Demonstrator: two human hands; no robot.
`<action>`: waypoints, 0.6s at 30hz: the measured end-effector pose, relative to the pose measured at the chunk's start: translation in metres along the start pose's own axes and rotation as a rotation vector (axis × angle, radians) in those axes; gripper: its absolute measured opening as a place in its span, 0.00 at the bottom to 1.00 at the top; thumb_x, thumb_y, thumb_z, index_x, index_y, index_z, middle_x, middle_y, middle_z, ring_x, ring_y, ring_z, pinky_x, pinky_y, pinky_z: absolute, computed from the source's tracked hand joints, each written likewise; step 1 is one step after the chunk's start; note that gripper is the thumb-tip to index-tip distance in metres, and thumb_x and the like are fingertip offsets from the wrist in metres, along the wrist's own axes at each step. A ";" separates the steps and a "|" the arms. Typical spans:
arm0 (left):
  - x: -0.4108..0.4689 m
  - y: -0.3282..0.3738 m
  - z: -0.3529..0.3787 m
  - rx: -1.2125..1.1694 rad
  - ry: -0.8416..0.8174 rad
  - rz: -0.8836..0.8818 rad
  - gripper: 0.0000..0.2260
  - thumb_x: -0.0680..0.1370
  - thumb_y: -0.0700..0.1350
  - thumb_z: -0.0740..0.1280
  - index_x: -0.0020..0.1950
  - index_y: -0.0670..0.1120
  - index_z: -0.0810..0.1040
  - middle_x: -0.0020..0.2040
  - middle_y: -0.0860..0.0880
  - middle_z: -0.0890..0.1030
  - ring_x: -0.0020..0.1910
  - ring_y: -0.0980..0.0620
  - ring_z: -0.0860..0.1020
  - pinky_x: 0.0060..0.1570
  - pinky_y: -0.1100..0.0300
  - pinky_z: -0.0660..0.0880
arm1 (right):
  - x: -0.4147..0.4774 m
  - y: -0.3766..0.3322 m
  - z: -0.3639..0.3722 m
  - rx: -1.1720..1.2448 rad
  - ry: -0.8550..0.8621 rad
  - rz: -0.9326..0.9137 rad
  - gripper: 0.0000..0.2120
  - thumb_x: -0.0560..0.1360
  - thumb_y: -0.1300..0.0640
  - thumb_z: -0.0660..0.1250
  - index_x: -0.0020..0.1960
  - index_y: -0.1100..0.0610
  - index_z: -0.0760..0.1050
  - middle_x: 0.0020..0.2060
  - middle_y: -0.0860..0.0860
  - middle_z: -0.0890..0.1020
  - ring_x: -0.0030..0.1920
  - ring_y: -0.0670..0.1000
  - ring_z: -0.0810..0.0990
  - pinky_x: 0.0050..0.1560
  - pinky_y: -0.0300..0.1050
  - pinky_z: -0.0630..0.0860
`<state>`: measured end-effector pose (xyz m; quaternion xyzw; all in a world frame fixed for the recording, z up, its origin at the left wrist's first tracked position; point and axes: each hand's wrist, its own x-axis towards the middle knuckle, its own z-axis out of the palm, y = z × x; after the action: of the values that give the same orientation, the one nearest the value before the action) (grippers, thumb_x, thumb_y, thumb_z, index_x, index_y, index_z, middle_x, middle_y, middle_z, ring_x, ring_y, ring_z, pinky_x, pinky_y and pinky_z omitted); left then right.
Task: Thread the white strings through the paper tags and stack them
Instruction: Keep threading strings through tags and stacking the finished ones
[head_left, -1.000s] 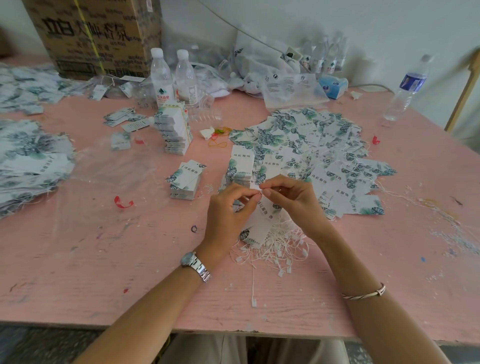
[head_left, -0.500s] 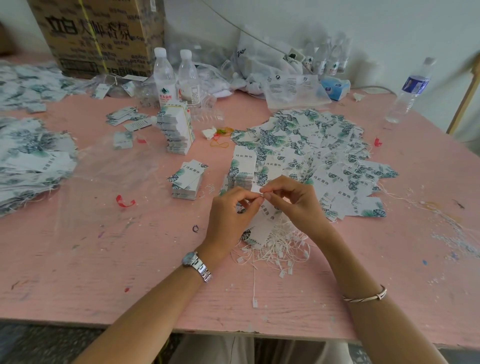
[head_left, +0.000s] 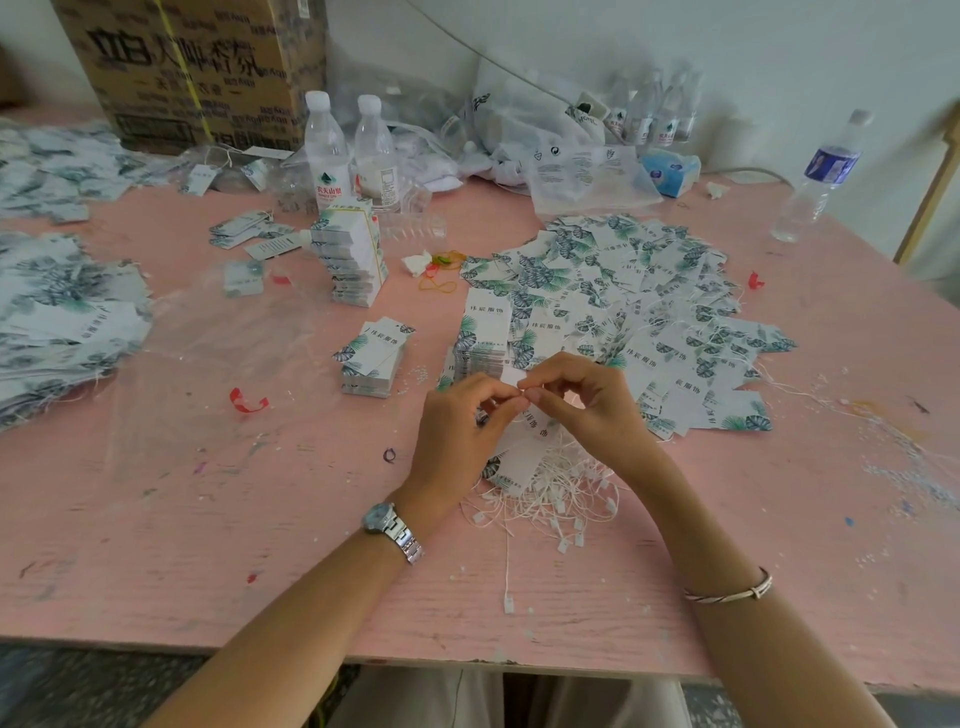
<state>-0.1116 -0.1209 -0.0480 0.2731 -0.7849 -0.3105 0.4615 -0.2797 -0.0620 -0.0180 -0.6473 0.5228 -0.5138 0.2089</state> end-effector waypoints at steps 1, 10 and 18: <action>0.000 0.000 0.000 0.008 0.002 0.007 0.12 0.77 0.50 0.70 0.49 0.42 0.85 0.42 0.51 0.83 0.40 0.56 0.80 0.43 0.64 0.76 | 0.000 0.000 0.000 -0.005 -0.001 -0.004 0.03 0.75 0.67 0.71 0.49 0.64 0.83 0.42 0.58 0.83 0.38 0.64 0.76 0.40 0.59 0.75; -0.001 0.001 -0.002 0.036 -0.001 -0.013 0.15 0.76 0.55 0.68 0.46 0.44 0.85 0.41 0.55 0.83 0.39 0.54 0.81 0.47 0.41 0.77 | 0.000 0.001 0.000 -0.031 -0.023 -0.037 0.05 0.75 0.68 0.71 0.47 0.59 0.83 0.41 0.55 0.83 0.36 0.60 0.74 0.38 0.50 0.72; 0.001 0.002 -0.001 0.053 -0.013 0.024 0.18 0.76 0.58 0.67 0.45 0.43 0.83 0.41 0.55 0.81 0.39 0.52 0.80 0.47 0.40 0.76 | 0.001 0.002 -0.004 0.163 -0.065 0.115 0.06 0.76 0.68 0.70 0.48 0.60 0.83 0.42 0.64 0.84 0.40 0.68 0.79 0.38 0.56 0.79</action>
<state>-0.1109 -0.1201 -0.0454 0.2738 -0.7992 -0.2857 0.4524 -0.2845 -0.0624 -0.0180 -0.6133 0.5086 -0.5205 0.3070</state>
